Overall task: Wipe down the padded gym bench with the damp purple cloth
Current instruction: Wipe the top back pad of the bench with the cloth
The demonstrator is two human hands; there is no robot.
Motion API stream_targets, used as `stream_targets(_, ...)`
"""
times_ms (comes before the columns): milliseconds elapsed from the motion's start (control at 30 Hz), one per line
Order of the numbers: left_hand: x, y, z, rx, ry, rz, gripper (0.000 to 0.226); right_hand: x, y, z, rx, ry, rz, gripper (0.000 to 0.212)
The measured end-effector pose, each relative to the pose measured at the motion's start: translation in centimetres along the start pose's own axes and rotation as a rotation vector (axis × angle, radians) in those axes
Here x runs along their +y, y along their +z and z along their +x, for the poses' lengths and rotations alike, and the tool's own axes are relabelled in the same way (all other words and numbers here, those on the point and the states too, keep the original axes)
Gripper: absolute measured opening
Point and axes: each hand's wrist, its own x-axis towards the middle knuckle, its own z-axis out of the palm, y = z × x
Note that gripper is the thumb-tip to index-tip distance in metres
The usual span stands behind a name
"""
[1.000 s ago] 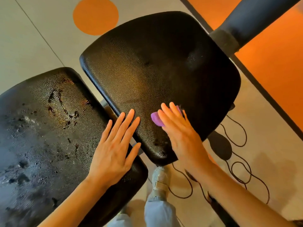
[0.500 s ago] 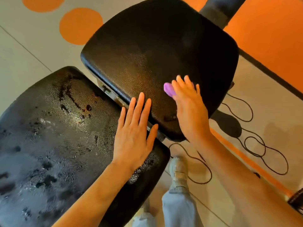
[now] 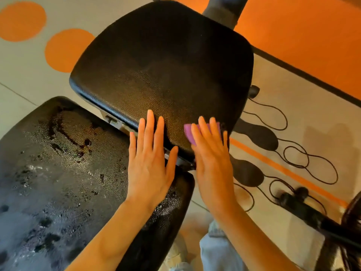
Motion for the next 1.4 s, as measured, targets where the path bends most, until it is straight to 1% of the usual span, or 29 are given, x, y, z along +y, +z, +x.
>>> stream_targets(33, 0.6, 0.0, 0.2, 0.005, 0.034, -0.004, 0.066, 0.2, 0.0, -1.0, -0.033, -0.02, 0.021, 0.056)
stream_targets(67, 1.4, 0.1, 0.4, 0.003, 0.081, -0.01, 0.064, 0.9, 0.0, -0.2, -0.038, -0.036, 0.039, 0.056)
stream_targets(100, 2.3, 0.4, 0.7, -0.007, 0.133, -0.022, 0.062, 1.7, 0.1, 1.9, -0.014, -0.011, 0.053, 0.053)
stream_targets(200, 4.2, 1.3, 1.5, -0.042, 0.218, -0.063, 0.059, 3.8, 0.1, 8.3, 0.115, 0.159, 0.1, 0.043)
stream_targets(233, 4.4, 1.6, 1.7, -0.053, 0.219, -0.074, 0.058, 3.7, 0.3, 8.3, 0.156, 0.186, 0.143, 0.043)
stream_targets(300, 4.1, 1.9, 1.9, -0.086, 0.203, -0.118, 0.057, 2.6, 0.9, 4.8, 0.206, 0.212, 0.248, 0.044)
stream_targets(367, 3.5, 2.0, 1.8, -0.114, 0.192, -0.163, 0.056, 1.4, 1.0, 0.2, 0.159, 0.153, 0.31, 0.047)
stream_targets(400, 3.4, 2.0, 1.8, -0.123, 0.195, -0.17, 0.056, 1.6, 0.7, -0.5, 0.116, 0.102, 0.295, 0.047)
stream_targets(467, 3.6, 1.9, 1.8, -0.134, 0.2, -0.149, 0.056, 3.9, -0.4, 3.1, 0.063, 0.025, 0.225, 0.048)
stream_targets(567, 3.8, 1.7, 1.9, -0.127, 0.195, -0.1, 0.057, 8.0, -2.2, 13.6, 0.015, 0.133, 0.065, 0.047)
stream_targets(600, 3.8, 1.7, 1.9, -0.126, 0.192, -0.102, 0.057, 8.5, -2.5, 15.5, 0.022, 0.164, 0.047, 0.045)
stream_targets(633, 3.9, 1.7, 1.9, -0.126, 0.189, -0.11, 0.057, 8.2, -2.2, 15.4, 0.034, 0.192, 0.041, 0.045)
stream_targets(700, 3.9, 1.7, 1.8, -0.127, 0.186, -0.126, 0.056, 6.2, -1.1, 10.6, 0.091, 0.185, 0.091, 0.047)
stream_targets(733, 4.0, 1.7, 1.8, -0.128, 0.182, -0.136, 0.055, 5.0, -0.8, 7.0, 0.11, 0.139, 0.124, 0.047)
stream_targets(800, 4.0, 1.7, 1.8, -0.128, 0.165, -0.159, 0.055, 3.8, -1.0, 2.6, 0.072, 0.045, 0.173, 0.048)
stream_targets(833, 4.0, 1.6, 1.9, -0.129, 0.165, -0.159, 0.055, 4.3, -1.2, 3.1, 0.025, -0.008, 0.147, 0.051)
stream_targets(867, 4.1, 1.6, 1.9, -0.132, 0.166, -0.152, 0.055, 5.4, -1.7, 5.6, -0.015, -0.032, 0.116, 0.055)
stream_targets(900, 4.1, 1.6, 2.0, -0.136, 0.161, -0.146, 0.055, 6.3, -2.1, 9.1, -0.052, 0.001, 0.081, 0.057)
stream_targets(967, 4.1, 1.6, 2.0, -0.139, 0.149, -0.143, 0.055, 9.0, -1.9, 16.8, -0.051, 0.078, 0.016, 0.054)
stream_targets(1033, 4.1, 1.6, 2.0, -0.143, 0.142, -0.155, 0.055, 10.3, -2.2, 20.7, -0.103, 0.111, -0.043, 0.055)
stream_targets(1100, 4.0, 1.5, 2.1, -0.146, 0.136, -0.157, 0.055, 9.2, -1.4, 17.7, -0.081, 0.112, 0.005, 0.057)
stream_targets(1167, 4.2, 1.4, 2.0, -0.159, 0.142, -0.147, 0.055, 6.9, -1.3, 10.8, -0.011, 0.053, 0.066, 0.053)
stream_targets(1233, 4.3, 1.1, 2.0, -0.166, 0.123, -0.158, 0.056, 6.2, -1.5, 7.0, -0.04, -0.012, 0.161, 0.051)
stream_targets(1267, 4.4, 1.0, 2.1, -0.173, 0.118, -0.161, 0.056, 6.9, -1.6, 8.0, -0.073, -0.032, 0.187, 0.054)
stream_targets(1300, 4.4, 0.9, 2.1, -0.176, 0.119, -0.16, 0.056, 7.6, -1.8, 10.2, -0.081, -0.015, 0.183, 0.056)
stream_targets(1400, 4.4, 1.0, 2.1, -0.157, 0.133, -0.156, 0.056, 10.0, -2.0, 19.1, -0.048, 0.082, 0.074, 0.049)
